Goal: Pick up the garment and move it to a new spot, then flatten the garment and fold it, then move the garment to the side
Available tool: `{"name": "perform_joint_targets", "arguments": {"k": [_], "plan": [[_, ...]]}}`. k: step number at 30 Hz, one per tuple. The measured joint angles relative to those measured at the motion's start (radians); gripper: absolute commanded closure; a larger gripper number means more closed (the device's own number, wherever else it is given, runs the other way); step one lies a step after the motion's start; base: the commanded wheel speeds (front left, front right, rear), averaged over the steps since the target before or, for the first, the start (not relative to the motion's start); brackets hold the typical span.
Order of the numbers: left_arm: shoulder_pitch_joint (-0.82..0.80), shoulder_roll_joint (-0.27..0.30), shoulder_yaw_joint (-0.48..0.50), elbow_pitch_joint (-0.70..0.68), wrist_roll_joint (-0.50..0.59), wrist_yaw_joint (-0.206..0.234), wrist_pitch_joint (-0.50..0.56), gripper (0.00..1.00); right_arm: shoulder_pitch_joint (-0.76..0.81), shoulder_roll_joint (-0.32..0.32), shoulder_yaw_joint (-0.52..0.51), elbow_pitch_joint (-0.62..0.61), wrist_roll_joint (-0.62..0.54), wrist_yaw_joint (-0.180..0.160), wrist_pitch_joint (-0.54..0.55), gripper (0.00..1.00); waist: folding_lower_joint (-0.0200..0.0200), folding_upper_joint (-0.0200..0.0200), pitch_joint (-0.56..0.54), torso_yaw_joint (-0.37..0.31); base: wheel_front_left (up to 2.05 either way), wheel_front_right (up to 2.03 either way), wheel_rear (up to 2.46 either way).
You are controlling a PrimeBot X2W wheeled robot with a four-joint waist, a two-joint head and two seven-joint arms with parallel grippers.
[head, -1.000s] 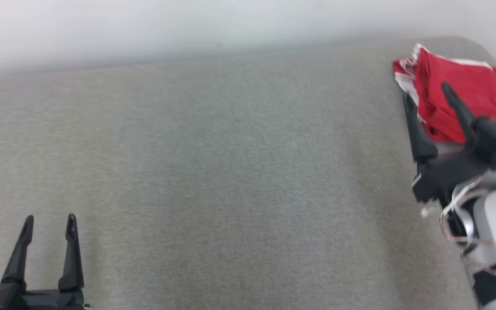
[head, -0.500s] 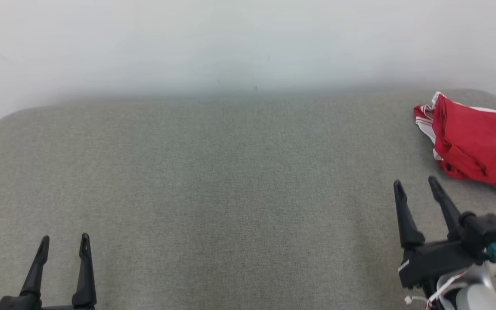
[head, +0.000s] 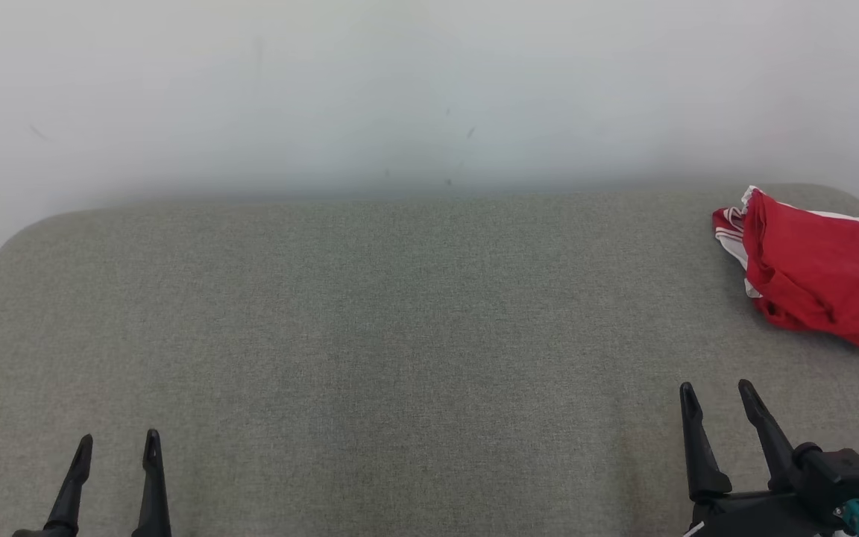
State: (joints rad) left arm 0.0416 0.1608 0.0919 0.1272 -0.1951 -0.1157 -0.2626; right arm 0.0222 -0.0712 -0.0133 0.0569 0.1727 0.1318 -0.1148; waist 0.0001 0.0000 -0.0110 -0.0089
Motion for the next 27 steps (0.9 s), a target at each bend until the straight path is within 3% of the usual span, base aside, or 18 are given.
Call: {"name": "perform_joint_targets", "arguments": {"k": [27], "plan": [[0.002,0.001,-0.028,0.069,0.021,0.001,0.0,0.0,0.016,0.019,0.026,0.078,0.0,0.0,-0.026,0.0,0.0,0.0,-0.016,0.01,0.0,0.0,0.0]]}}
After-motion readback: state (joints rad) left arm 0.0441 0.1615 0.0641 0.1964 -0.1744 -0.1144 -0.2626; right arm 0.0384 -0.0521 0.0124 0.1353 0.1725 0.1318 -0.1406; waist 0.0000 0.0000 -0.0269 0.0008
